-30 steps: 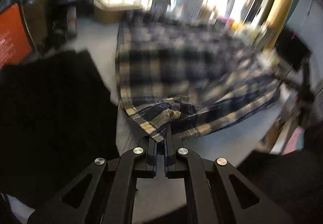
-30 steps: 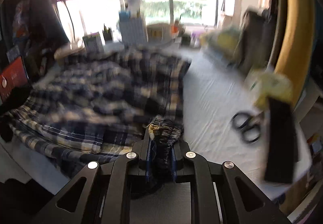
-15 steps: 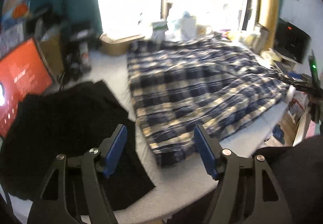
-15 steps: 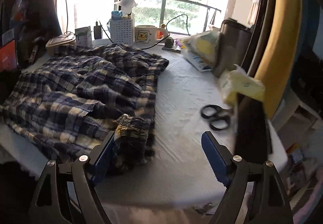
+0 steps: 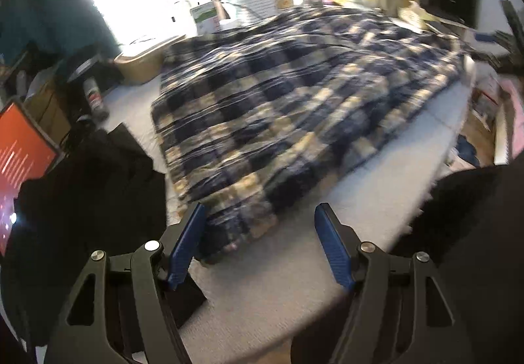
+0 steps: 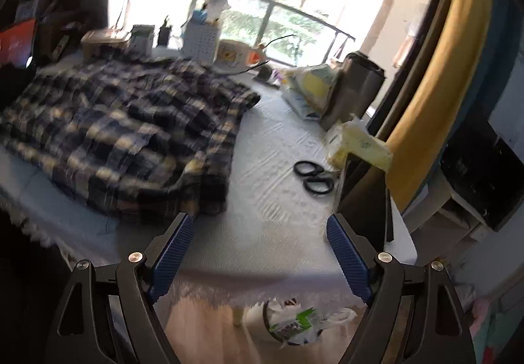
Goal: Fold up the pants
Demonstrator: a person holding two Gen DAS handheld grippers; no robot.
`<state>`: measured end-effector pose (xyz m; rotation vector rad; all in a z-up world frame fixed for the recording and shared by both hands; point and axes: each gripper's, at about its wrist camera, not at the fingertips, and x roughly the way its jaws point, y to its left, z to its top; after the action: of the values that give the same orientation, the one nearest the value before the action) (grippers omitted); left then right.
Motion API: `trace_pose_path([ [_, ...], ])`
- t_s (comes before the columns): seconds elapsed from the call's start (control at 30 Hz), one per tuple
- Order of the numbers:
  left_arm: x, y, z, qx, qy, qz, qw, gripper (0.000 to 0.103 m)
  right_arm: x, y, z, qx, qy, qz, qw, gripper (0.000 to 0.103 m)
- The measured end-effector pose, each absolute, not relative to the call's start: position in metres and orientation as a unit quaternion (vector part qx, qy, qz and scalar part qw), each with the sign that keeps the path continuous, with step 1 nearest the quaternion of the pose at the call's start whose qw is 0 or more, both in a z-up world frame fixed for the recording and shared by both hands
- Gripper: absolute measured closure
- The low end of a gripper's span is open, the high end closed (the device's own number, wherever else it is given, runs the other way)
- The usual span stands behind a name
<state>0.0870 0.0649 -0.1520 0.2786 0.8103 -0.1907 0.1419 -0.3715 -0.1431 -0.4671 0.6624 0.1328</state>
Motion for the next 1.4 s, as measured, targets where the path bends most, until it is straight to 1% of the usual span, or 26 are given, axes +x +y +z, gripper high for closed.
trace_pose_path([
  [0.17, 0.092, 0.064, -0.153, 0.129, 0.386, -0.094, 0.908, 0.034, 0.143, -0.335, -0.170, -0.302, 0.314, 0.098, 0.894, 0.018],
  [0.37, 0.101, 0.063, -0.157, 0.094, 0.368, -0.088, 0.921, 0.034, 0.153, -0.308, -0.176, -0.338, 0.284, 0.111, 0.890, 0.018],
  [0.4, 0.102, 0.064, -0.158, 0.085, 0.367, -0.091, 0.922, 0.044, 0.154, -0.305, -0.176, -0.339, 0.280, 0.113, 0.891, 0.018],
  [0.43, 0.102, 0.064, -0.158, 0.072, 0.366, -0.100, 0.922, 0.059, 0.156, -0.304, -0.176, -0.337, 0.279, 0.120, 0.891, 0.018],
  [0.47, 0.101, 0.064, -0.159, 0.061, 0.362, -0.101, 0.925, 0.064, 0.157, -0.303, -0.177, -0.333, 0.279, 0.126, 0.892, 0.018],
  [0.5, 0.100, 0.061, -0.159, 0.066, 0.358, -0.094, 0.927, 0.075, 0.157, -0.303, -0.176, -0.328, 0.278, 0.129, 0.894, 0.026],
  [0.53, 0.099, 0.059, -0.158, 0.068, 0.357, -0.095, 0.927, 0.091, 0.160, -0.305, -0.176, -0.313, 0.284, 0.135, 0.896, 0.055],
  [0.57, 0.096, 0.058, -0.157, 0.064, 0.356, -0.102, 0.927, 0.098, 0.160, -0.307, -0.175, -0.305, 0.287, 0.133, 0.899, 0.067],
  [0.6, 0.093, 0.058, -0.156, 0.058, 0.354, -0.105, 0.928, 0.101, 0.160, -0.309, -0.173, -0.295, 0.284, 0.130, 0.903, 0.071],
  [0.63, 0.091, 0.060, -0.154, 0.053, 0.350, -0.109, 0.929, 0.101, 0.160, -0.310, -0.172, -0.288, 0.286, 0.132, 0.905, 0.076],
  [0.73, 0.079, 0.065, -0.140, 0.031, 0.327, -0.121, 0.937, 0.101, 0.155, -0.313, -0.166, -0.272, 0.287, 0.131, 0.909, 0.078],
  [1.0, 0.062, 0.067, -0.091, 0.026, 0.275, -0.121, 0.953, 0.102, 0.140, -0.316, -0.128, -0.230, 0.257, 0.129, 0.930, 0.078],
  [1.3, 0.063, 0.059, -0.044, 0.013, 0.221, -0.121, 0.968, 0.102, 0.155, -0.335, -0.084, -0.119, 0.236, 0.138, 0.955, 0.080],
  [1.4, 0.070, 0.058, -0.034, 0.016, 0.214, -0.120, 0.969, 0.102, 0.164, -0.338, -0.073, -0.101, 0.229, 0.135, 0.959, 0.080],
])
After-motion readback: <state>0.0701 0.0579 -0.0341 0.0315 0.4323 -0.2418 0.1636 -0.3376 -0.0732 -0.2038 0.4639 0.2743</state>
